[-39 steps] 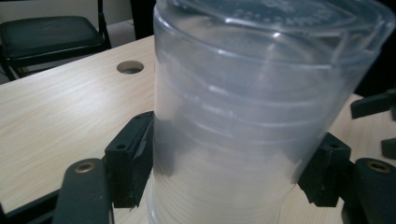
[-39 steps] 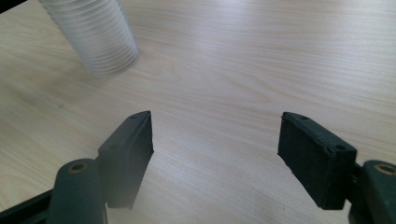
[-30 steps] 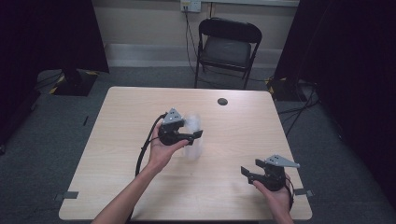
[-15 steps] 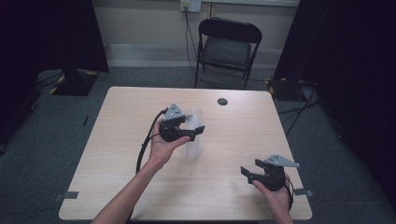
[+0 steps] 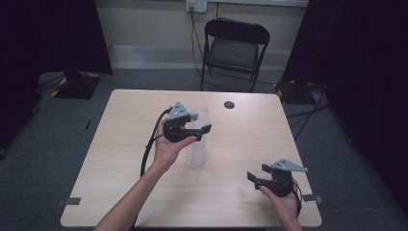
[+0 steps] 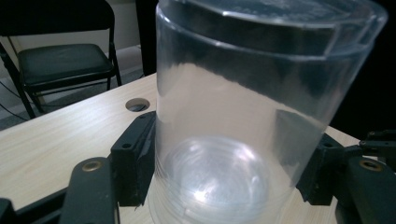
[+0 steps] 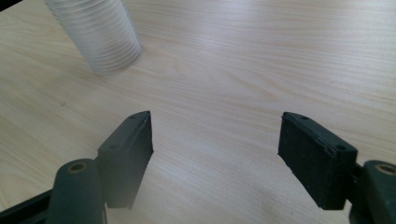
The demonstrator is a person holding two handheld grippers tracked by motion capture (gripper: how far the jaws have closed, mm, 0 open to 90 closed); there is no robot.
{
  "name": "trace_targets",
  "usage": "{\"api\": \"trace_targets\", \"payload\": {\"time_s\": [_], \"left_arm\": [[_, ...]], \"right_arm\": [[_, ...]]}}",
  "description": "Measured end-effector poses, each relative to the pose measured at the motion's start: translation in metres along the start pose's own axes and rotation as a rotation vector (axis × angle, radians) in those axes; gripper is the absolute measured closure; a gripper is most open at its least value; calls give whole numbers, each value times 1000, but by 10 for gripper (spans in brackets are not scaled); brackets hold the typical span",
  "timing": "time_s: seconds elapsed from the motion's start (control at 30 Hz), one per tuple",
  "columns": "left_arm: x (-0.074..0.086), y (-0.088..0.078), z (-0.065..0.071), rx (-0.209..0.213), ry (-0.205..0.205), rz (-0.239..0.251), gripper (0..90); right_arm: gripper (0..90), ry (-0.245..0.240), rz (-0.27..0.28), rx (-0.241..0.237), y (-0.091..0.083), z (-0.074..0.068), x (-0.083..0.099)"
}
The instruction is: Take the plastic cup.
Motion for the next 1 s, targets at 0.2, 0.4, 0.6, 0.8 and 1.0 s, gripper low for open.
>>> {"api": "trace_targets", "payload": {"time_s": [0.2,0.4,0.6,0.8,1.0], "left_arm": [[-6,-4,3,1,-4,17,334],[-14,-9,3,-11,5,42,344],[-25,-16,7,-12,27,68,349],[-30,-21,8,-19,37,85,349],[-36,-35,6,-45,37,126,350]], "right_arm": [[261,6,-2,-5,0,0,0],[261,3,-1,-8,0,0,0],[261,2,-5,-9,2,-1,-1],[261,1,-1,-9,1,-1,-1],[261,5,1,-9,1,-1,-1]]}}
Point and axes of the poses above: each handheld gripper's, and its own axes: y roughly forward along the jaws, x roughly out of its underside, z roughly to its right, the point moved 8 cm from there along y, roughly forward along the jaws, and after that the axes turned 5 degrees about -z, right-handed, at the moved point
